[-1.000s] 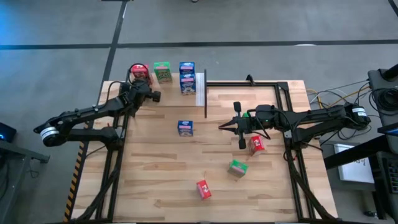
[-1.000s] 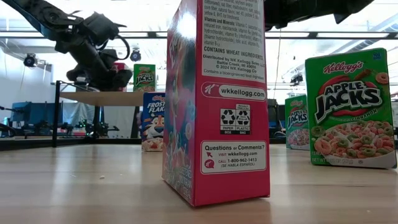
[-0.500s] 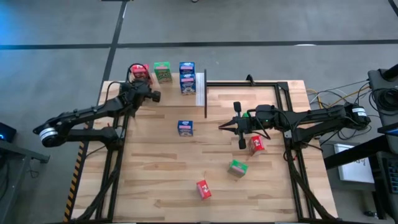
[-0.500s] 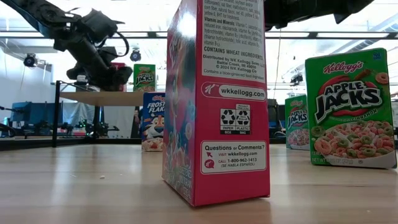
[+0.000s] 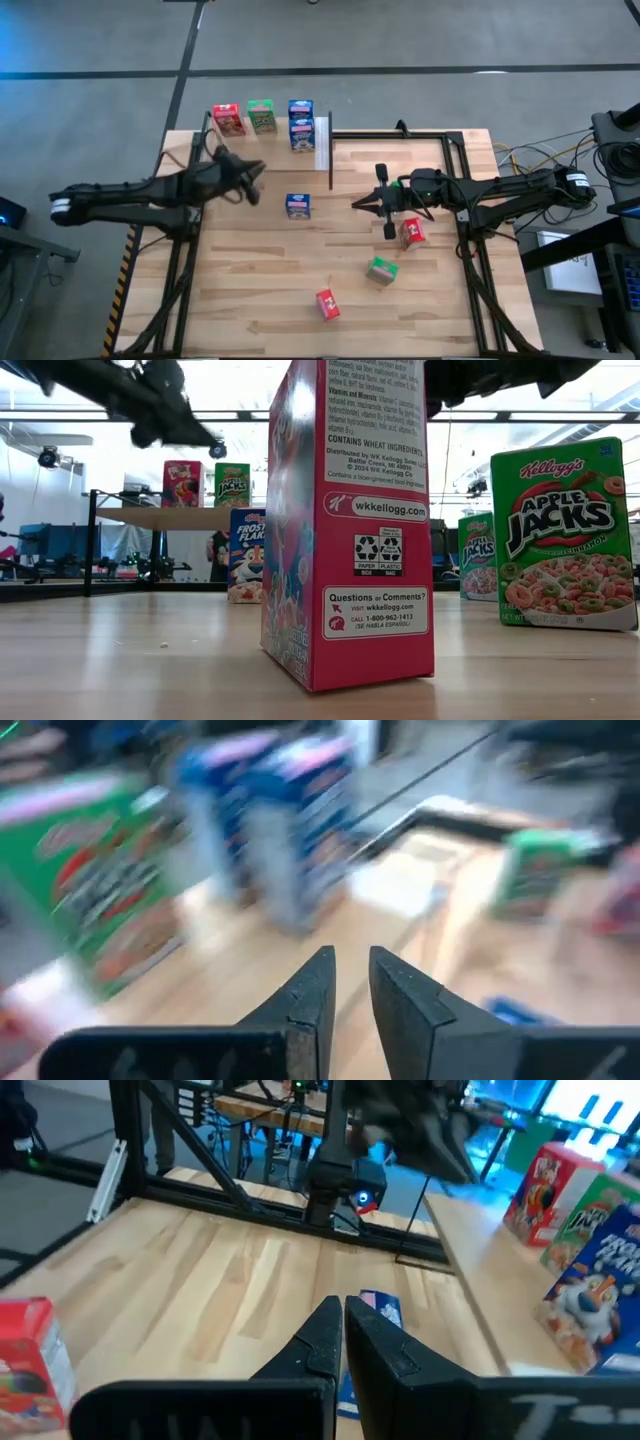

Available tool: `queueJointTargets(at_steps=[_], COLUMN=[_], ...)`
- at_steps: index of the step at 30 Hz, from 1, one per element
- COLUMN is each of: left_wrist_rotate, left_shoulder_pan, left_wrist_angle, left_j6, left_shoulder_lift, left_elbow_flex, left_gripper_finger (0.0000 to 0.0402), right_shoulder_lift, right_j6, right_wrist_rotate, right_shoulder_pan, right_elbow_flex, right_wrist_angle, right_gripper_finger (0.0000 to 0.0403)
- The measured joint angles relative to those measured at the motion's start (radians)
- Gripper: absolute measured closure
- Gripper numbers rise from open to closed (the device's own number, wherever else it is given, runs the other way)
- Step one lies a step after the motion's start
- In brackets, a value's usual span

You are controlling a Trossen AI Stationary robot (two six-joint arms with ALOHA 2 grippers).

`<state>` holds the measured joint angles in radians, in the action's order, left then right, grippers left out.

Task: Stack cereal on shelf
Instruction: Put the top green cereal box on the shelf aligned with the other green cereal box

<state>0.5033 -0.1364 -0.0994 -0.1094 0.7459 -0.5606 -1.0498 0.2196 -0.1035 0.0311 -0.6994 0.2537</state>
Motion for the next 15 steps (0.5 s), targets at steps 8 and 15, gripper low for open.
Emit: queueJointTargets(at_steps=[8,15], left_wrist_rotate=[-0.008,0.014], left_shoulder_pan=[0.291,0.418], left_wrist_angle=[0.102,0.12], left_j6=[0.14,0.158], left_shoulder_lift=[-0.131,-0.16], left_elbow_flex=[0.001,0.035], left_gripper_finger=[0.0353,0.0353], right_shoulder_lift=[-0.019,-0.031], right_j6=[-0.235,-0.529], right_wrist_rotate=[-0.001,0.008], right_shoulder_pan=[-0.002,0.0], right_elbow_flex=[0.0,-0.009], right_wrist_angle=[-0.042,-0.038], right_gripper_finger=[0.0394,0.0394])
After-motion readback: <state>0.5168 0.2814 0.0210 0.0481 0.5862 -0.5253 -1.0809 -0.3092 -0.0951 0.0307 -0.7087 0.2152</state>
